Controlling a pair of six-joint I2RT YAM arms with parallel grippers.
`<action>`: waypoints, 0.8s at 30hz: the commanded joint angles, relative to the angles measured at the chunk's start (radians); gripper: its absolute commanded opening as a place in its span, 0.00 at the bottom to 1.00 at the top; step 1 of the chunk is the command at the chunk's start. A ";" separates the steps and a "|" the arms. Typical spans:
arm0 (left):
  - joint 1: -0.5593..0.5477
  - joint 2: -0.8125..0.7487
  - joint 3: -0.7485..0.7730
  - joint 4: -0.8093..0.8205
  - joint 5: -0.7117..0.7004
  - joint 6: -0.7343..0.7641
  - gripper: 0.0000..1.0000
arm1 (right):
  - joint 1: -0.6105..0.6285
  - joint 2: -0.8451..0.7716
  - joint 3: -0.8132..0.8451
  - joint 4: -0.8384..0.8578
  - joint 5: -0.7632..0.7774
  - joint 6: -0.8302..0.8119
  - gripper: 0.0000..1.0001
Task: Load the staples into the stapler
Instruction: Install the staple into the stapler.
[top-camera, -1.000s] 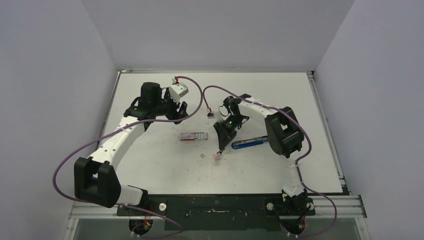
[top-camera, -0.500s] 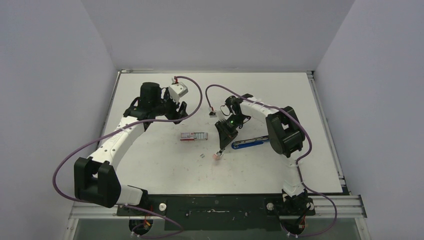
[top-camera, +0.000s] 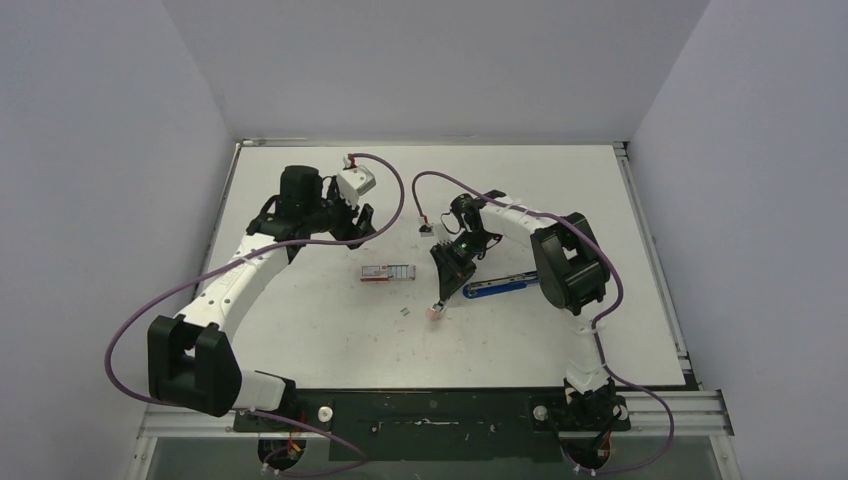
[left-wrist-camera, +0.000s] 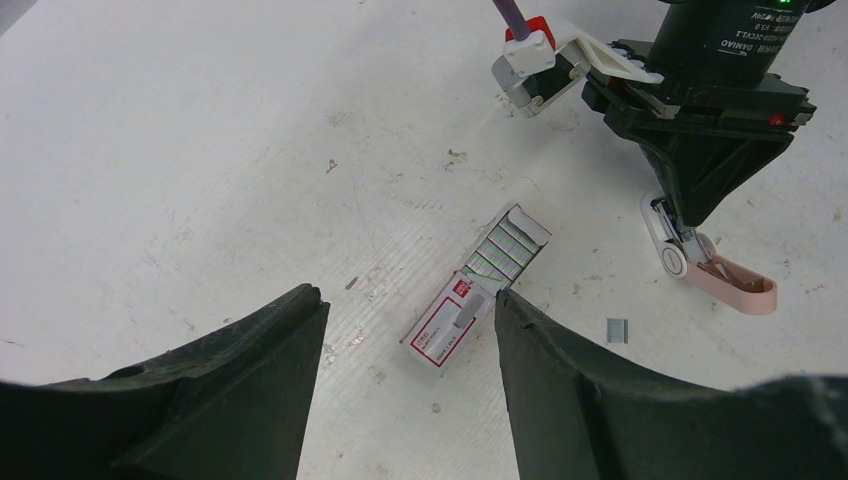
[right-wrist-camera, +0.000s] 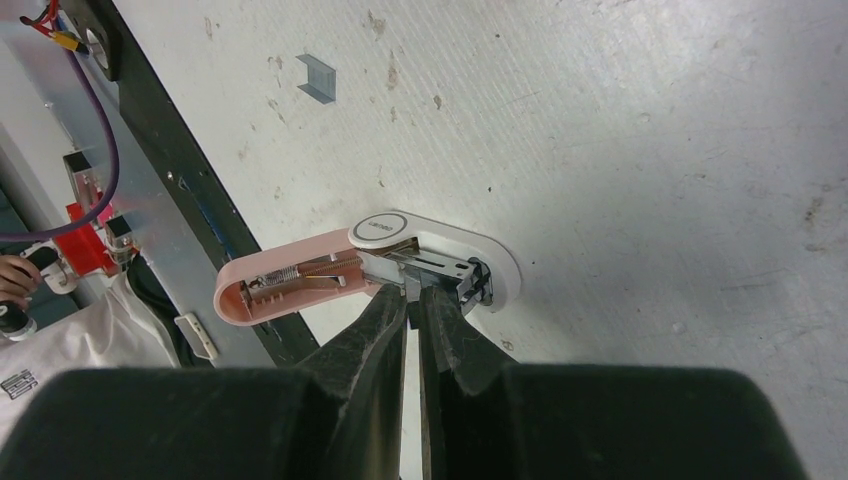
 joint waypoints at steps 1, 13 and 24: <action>0.008 -0.034 0.007 0.042 0.024 -0.010 0.60 | 0.004 -0.031 -0.012 0.026 -0.013 0.013 0.05; 0.010 -0.036 0.000 0.045 0.024 -0.009 0.61 | 0.006 -0.031 0.031 -0.016 -0.031 -0.001 0.05; 0.009 -0.034 -0.001 0.045 0.024 -0.006 0.60 | 0.014 -0.042 0.066 -0.050 -0.032 -0.012 0.05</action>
